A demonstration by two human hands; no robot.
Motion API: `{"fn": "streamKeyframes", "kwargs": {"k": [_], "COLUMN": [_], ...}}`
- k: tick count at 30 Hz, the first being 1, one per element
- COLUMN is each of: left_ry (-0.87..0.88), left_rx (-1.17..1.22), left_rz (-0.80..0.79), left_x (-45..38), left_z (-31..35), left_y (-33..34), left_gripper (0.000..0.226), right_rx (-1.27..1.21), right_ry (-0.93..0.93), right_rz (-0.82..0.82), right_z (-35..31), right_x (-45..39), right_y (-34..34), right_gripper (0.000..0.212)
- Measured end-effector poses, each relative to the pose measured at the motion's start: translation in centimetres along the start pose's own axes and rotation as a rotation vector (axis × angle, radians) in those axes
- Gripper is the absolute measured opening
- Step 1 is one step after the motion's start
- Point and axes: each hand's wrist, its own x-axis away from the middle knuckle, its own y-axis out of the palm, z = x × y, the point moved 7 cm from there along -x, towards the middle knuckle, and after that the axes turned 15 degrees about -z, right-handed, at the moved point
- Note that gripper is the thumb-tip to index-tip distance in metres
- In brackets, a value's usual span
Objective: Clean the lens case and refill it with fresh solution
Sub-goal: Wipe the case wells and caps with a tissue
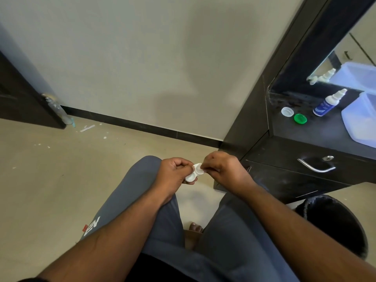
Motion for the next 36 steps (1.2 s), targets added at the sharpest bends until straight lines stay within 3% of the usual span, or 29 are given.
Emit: {"fn": "streamKeyframes", "kwargs": {"k": [7,10,16,21,23,26,28,30,33,36], "left_ry": [-0.014,-0.014,0.026,0.084,0.111,0.132,0.13,0.112,0.084,0.076], "left_rx": [-0.135,-0.164,-0.179,-0.332,-0.39,-0.433,-0.402,-0.306,-0.183,-0.128], "left_rz": [-0.016,0.0,0.12,0.232,0.258,0.275,0.276,0.284,0.275,0.218], "left_x": [0.0,0.1,0.6,0.9,1.2,1.3,1.1,0.6,0.2,0.1], "left_z": [-0.4,-0.4,-0.3,0.1,0.4,0.6,0.6,0.2,-0.3,-0.3], "left_y": [0.0,0.2,0.0,-0.3,-0.5,-0.7,-1.0,-1.4,-1.5,-1.0], "left_gripper": [0.008,0.013,0.009,0.007,0.006,0.006,0.007,0.008,0.012,0.011], "right_rx": [0.259,0.283,-0.27,-0.819,-1.118,-1.477,-1.412,-1.228,-0.874,-0.523], "right_ry": [-0.226,-0.124,0.457,0.862,0.999,1.068,1.065,0.993,0.806,0.543], "right_rz": [-0.079,-0.012,0.268,0.473,0.432,0.239,0.189,0.268,0.34,0.318], "right_z": [-2.1,-1.9,1.7,2.4,2.0,1.6,2.9,4.2,4.3,2.6], "right_x": [-0.8,-0.8,0.7,2.4,2.6,2.6,3.4,4.1,4.3,3.3], "right_y": [1.5,2.1,2.9,6.1,7.7,8.4,7.7,6.2,3.5,0.8], "right_gripper": [0.013,0.013,0.005,0.018,0.016,0.014,0.013,0.011,0.019,0.008]}}
